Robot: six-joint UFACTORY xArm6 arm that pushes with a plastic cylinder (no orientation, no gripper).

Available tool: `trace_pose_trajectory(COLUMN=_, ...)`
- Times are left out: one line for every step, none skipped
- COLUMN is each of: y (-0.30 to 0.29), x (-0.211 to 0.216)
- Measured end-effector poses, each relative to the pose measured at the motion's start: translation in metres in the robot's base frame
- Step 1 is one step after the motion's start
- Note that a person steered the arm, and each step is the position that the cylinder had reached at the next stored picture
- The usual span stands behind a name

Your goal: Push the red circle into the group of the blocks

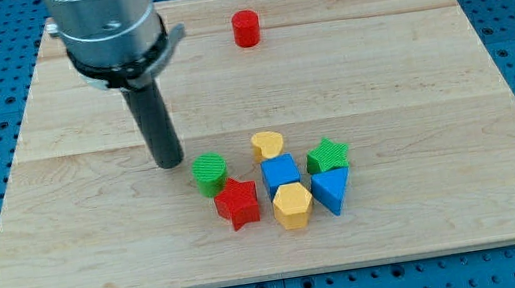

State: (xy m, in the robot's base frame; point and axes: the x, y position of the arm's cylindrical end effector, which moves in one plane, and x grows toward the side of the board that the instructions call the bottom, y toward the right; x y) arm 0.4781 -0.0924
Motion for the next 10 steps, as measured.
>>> trace_pose_trajectory(y=0.022, x=0.01)
trace_pose_trajectory(y=0.037, x=0.016)
trace_pose_trajectory(y=0.039, x=-0.003)
trace_pose_trajectory(y=0.02, x=-0.054)
trace_pose_trajectory(y=-0.003, x=-0.107)
trace_pose_trajectory(y=-0.004, x=-0.162)
trace_pose_trajectory(y=-0.004, x=-0.206)
trace_pose_trajectory(y=0.022, x=-0.216)
trace_pose_trajectory(y=0.07, x=-0.191)
trace_pose_trajectory(y=0.101, x=-0.159)
